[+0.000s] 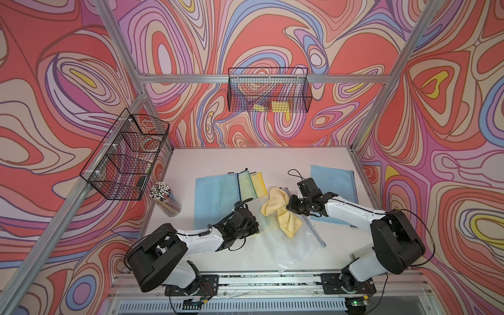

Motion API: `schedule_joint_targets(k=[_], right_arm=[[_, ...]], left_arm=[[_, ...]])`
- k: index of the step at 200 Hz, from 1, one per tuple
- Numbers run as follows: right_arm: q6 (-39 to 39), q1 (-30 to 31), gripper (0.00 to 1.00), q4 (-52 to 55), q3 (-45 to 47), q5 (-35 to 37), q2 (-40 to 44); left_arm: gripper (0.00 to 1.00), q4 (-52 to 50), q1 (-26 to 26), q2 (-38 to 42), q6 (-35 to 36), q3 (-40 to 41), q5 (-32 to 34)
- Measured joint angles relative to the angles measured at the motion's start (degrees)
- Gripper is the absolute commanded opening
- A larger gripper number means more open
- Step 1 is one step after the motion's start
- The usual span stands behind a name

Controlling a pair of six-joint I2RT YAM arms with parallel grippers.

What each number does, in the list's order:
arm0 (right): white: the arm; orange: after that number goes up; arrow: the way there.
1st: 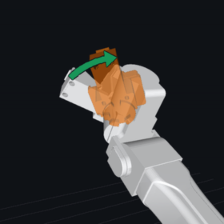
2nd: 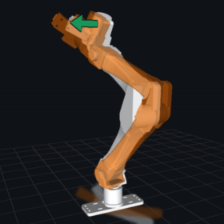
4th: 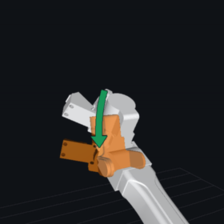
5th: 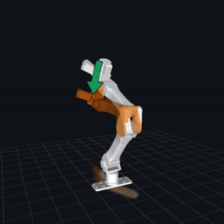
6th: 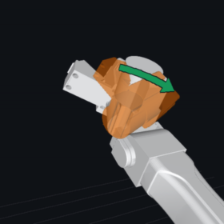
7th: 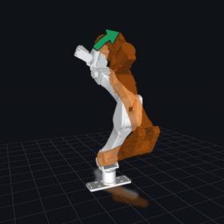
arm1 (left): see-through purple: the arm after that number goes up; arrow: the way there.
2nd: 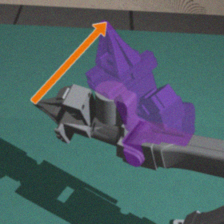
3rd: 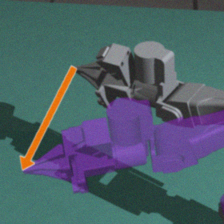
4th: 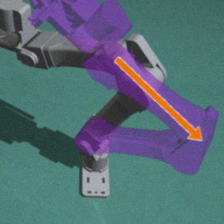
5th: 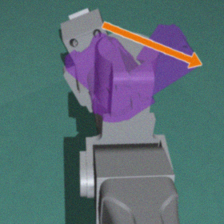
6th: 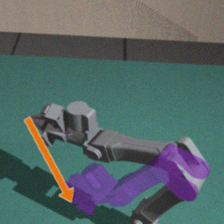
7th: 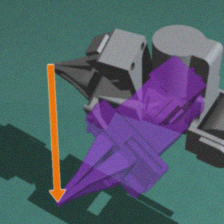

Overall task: Wipe the document bag
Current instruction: Wipe the dirt from the document bag.

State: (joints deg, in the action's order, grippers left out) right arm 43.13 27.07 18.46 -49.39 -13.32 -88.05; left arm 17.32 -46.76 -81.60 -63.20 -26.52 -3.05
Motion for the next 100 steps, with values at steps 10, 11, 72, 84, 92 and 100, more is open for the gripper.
schedule_joint_targets(k=[10,11,72,84,92,100], right_arm=[[0.52,0.57,0.0,-1.05,-0.07,-0.94,-0.35],[0.63,0.74,0.0,-1.18,-0.11,-1.16,-0.5],[4.13,12.81,0.0,-9.31,-11.08,-4.92,-17.29],[4.7,13.09,0.0,-9.99,-11.04,-5.29,-18.05],[4.79,12.87,0.0,-10.16,-11.04,-5.25,-18.21],[4.74,12.59,0.0,-10.21,-11.06,-5.16,-18.23]], left_arm=[[0.0,0.22,0.0,-0.04,0.0,0.0,-0.15],[0.0,0.26,0.0,-0.04,0.0,0.0,-0.17],[0.0,1.51,0.48,-1.18,-0.55,0.0,-1.68],[0.0,1.46,0.57,-1.07,-0.66,0.02,-1.7],[0.0,1.38,0.66,-0.87,-0.66,0.04,-1.66],[0.0,1.2,0.66,-0.44,-0.66,0.04,-1.55]])
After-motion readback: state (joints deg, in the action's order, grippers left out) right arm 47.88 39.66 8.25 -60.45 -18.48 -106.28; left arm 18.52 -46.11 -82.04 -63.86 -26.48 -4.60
